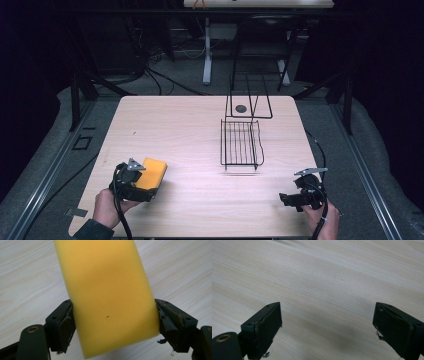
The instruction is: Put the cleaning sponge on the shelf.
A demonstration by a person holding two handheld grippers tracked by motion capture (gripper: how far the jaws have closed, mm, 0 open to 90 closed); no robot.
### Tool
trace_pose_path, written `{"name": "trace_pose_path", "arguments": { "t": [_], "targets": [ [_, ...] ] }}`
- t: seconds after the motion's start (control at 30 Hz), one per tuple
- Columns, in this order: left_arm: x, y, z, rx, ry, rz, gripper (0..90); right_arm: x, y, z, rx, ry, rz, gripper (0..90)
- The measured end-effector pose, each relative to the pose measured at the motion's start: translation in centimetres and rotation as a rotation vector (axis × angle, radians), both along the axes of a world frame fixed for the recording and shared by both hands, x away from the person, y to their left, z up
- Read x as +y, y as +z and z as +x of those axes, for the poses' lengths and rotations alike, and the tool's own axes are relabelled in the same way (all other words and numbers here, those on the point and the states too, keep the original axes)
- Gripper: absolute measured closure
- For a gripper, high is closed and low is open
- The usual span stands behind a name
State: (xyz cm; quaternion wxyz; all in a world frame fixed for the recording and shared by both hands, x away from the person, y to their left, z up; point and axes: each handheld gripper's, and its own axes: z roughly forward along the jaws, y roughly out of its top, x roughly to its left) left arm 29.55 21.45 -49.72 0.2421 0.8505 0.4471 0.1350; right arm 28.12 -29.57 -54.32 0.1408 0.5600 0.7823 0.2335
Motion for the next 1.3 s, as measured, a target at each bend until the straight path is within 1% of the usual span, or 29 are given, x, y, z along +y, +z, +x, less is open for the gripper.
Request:
{"name": "trace_pose_path", "arguments": {
  "t": [0.17,0.23,0.27,0.4,0.47,0.5,0.7,0.77,0.8,0.97,1.13,1.23,1.3],
  "targets": [
    [-0.7,0.5,0.1,-0.013,-0.023,-0.006,22.4,0.1,0.0,0.0,-0.004,0.007,-0.004,8.6],
    [-0.8,0.5,0.1,-0.013,-0.027,-0.007,22.5,0.2,0.1,0.0,-0.011,0.007,-0.005,8.8],
    [-1.1,0.7,0.2,-0.013,-0.037,-0.008,22.6,0.2,0.1,0.0,-0.016,0.007,-0.004,8.8],
    [-1.7,1.1,0.5,-0.021,-0.053,-0.006,22.7,0.1,0.1,0.0,-0.008,0.007,-0.007,8.9],
    [-1.8,1.2,0.6,-0.022,-0.052,-0.010,22.7,0.1,0.1,0.0,-0.006,0.005,-0.007,8.9],
    [-2.1,1.4,0.7,-0.032,-0.060,-0.010,22.7,0.1,0.0,0.0,-0.004,0.007,-0.004,8.9],
    [-3.0,1.9,1.0,-0.040,-0.083,-0.012,22.7,0.1,-0.2,0.0,0.009,0.014,-0.008,8.8],
    [-3.6,2.1,1.1,-0.046,-0.100,-0.012,22.7,0.1,-0.2,0.0,0.015,0.018,-0.009,8.8],
    [-3.8,2.1,1.1,-0.047,-0.100,-0.014,22.8,0.1,-0.2,0.1,0.020,0.021,-0.008,8.8],
    [-4.7,2.4,1.3,-0.054,-0.122,-0.004,22.9,0.1,-0.3,0.1,0.021,0.024,-0.010,8.7],
    [-5.4,2.9,1.6,-0.063,-0.142,-0.005,23.1,0.1,-0.4,0.1,0.018,0.024,-0.008,8.7],
    [-6.2,3.4,2.0,-0.077,-0.158,0.005,23.1,0.1,-0.3,0.1,0.019,0.021,-0.007,8.7],
    [-6.6,3.7,2.2,-0.083,-0.167,0.005,23.1,0.0,-0.3,0.0,0.022,0.020,-0.006,8.7]
  ]
}}
